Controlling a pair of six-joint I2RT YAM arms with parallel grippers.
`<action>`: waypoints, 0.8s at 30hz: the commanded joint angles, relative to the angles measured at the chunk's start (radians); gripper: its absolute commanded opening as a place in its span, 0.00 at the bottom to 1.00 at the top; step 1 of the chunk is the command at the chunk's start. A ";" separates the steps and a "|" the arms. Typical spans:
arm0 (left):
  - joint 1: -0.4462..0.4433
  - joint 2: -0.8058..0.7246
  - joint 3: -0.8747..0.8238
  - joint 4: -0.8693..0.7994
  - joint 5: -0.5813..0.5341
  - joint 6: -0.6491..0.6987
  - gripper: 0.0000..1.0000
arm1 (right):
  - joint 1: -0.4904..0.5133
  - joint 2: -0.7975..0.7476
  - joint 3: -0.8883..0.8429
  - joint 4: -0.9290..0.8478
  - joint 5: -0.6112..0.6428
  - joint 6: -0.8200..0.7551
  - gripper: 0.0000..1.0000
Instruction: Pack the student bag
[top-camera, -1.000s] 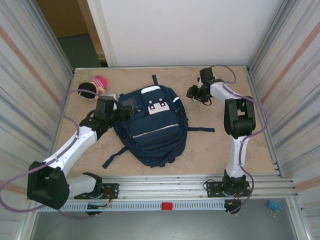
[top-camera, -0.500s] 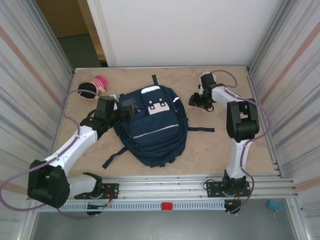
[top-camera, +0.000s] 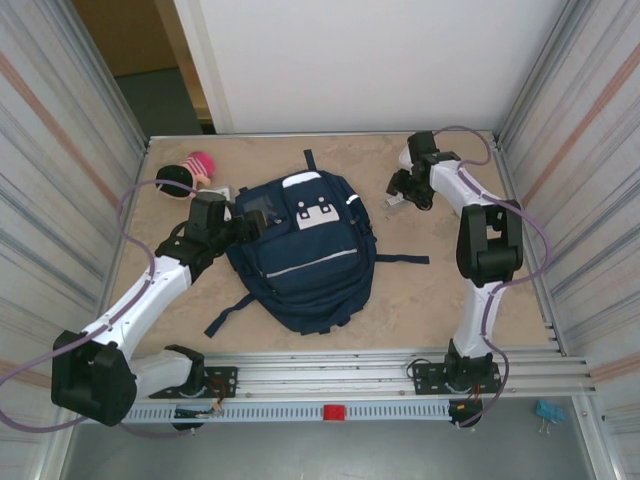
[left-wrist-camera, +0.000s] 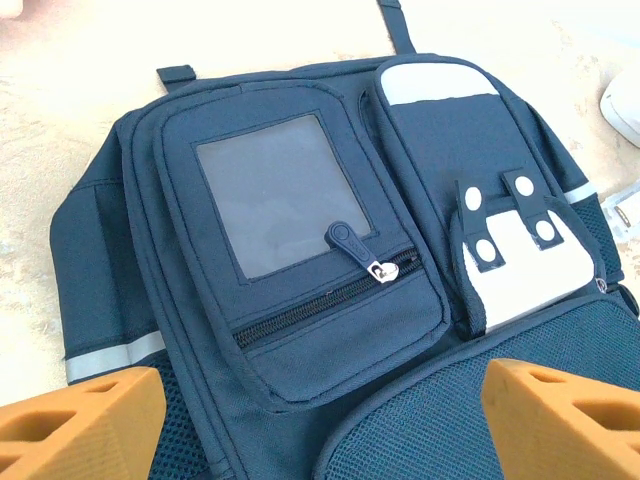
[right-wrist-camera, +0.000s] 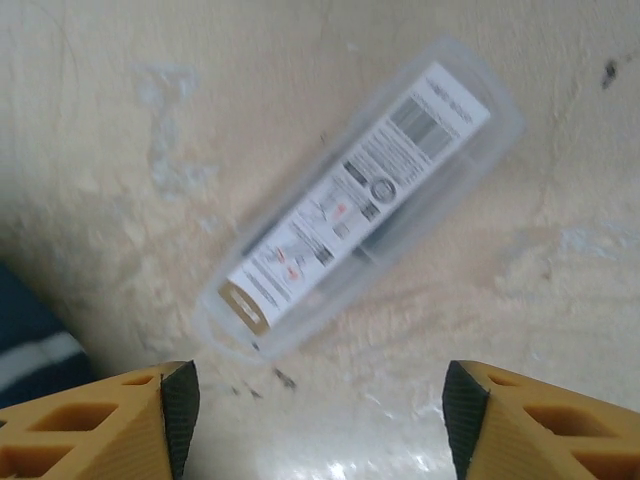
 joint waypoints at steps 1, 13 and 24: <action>0.004 -0.026 0.007 -0.014 -0.010 0.012 0.83 | 0.017 0.066 0.068 -0.044 0.046 0.098 0.69; 0.004 -0.021 0.011 -0.013 -0.021 0.024 0.83 | 0.043 0.182 0.178 -0.096 0.125 0.145 0.75; 0.004 -0.023 0.010 -0.012 -0.025 0.025 0.83 | 0.039 0.256 0.233 -0.081 0.087 0.133 0.74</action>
